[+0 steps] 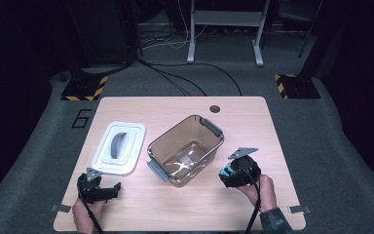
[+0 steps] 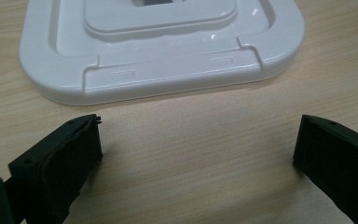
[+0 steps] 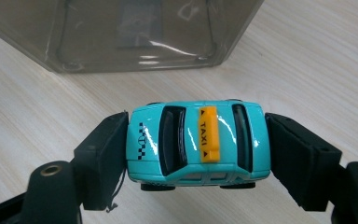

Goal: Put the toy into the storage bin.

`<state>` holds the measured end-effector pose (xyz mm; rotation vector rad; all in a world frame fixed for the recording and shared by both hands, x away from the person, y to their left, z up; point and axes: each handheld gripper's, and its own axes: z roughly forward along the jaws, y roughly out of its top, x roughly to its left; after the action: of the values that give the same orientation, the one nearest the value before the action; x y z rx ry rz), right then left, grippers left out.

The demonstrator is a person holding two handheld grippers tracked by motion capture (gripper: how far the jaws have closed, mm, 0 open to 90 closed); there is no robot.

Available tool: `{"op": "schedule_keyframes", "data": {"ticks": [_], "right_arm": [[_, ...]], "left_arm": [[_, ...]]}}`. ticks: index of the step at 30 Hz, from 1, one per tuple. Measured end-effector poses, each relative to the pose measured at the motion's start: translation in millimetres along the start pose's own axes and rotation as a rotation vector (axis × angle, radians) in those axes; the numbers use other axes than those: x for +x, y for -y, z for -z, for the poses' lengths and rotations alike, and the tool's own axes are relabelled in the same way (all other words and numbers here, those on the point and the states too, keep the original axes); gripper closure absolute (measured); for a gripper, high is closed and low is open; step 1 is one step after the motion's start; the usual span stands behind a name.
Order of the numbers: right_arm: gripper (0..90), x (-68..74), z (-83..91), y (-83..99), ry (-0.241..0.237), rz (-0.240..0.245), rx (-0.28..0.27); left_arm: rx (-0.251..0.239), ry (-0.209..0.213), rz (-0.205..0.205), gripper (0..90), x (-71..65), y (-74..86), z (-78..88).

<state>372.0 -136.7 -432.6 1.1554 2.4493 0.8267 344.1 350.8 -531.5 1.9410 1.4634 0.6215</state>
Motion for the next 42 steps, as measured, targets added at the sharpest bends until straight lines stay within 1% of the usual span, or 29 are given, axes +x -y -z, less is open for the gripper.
{"op": "schedule_keyframes", "data": {"ticks": [4, 6, 8, 13, 17, 25, 27, 28, 32, 33, 35, 37, 38, 41, 42], "right_arm": [[24.4, 0.5, 3.7, -5.6, -0.005, 0.005, -0.002], [24.4, 0.6, 6.1, -9.3, -0.004, 0.016, -0.008], [24.4, 0.8, 8.8, -11.8, -0.006, 0.012, -0.008], [24.4, -1.2, 16.2, -18.9, -0.005, 0.021, -0.017], [24.4, -2.7, 22.7, -25.2, 0.005, 0.033, -0.026], [24.4, -5.6, 36.4, -38.1, 0.020, 0.040, -0.056], [24.4, -6.5, 39.1, -41.3, 0.025, 0.041, -0.057], [24.4, -7.4, 41.0, -43.9, 0.027, 0.049, -0.062], [24.4, -7.3, 43.8, -47.7, 0.028, 0.047, -0.062], [24.4, -8.0, 45.0, -49.5, 0.031, 0.064, -0.060], [24.4, -7.2, 46.8, -52.7, 0.035, 0.066, -0.062], [24.4, -8.2, 48.3, -55.8, 0.037, 0.079, -0.068], [24.4, -7.8, 49.3, -57.7, 0.038, 0.070, -0.067], [24.4, -8.8, 51.9, -64.0, 0.041, 0.097, -0.069], [24.4, -7.4, 53.0, -66.0, 0.041, 0.086, -0.063]], "left_arm": [[0.000, 0.000, 0.001, 0.5, 0.0, 0.0, 0.0], [0.000, -0.001, -0.001, 0.5, 0.1, 0.0, 0.1], [0.004, -0.001, -0.001, 0.6, 0.1, -0.2, 0.3], [0.005, -0.001, -0.002, 0.6, 0.2, -0.2, 0.4], [0.006, 0.000, -0.003, 0.6, 0.2, -0.2, 0.5], [0.001, -0.002, -0.001, 0.7, 0.2, 0.0, 0.2], [0.001, -0.002, 0.000, 0.7, 0.2, 0.0, 0.2], [0.001, -0.002, -0.001, 0.7, 0.2, 0.0, 0.2], [0.001, -0.002, -0.001, 0.7, 0.2, 0.0, 0.2], [0.001, -0.002, 0.000, 0.7, 0.2, 0.0, 0.2], [0.001, -0.002, 0.000, 0.7, 0.1, 0.0, 0.2], [0.001, -0.003, -0.001, 0.7, 0.1, 0.0, 0.2], [0.001, -0.002, -0.001, 0.7, 0.2, 0.0, 0.3], [0.000, -0.003, -0.002, 0.9, 0.1, 0.0, 0.3], [0.000, -0.003, -0.002, 0.9, 0.1, 0.0, 0.3]]}}
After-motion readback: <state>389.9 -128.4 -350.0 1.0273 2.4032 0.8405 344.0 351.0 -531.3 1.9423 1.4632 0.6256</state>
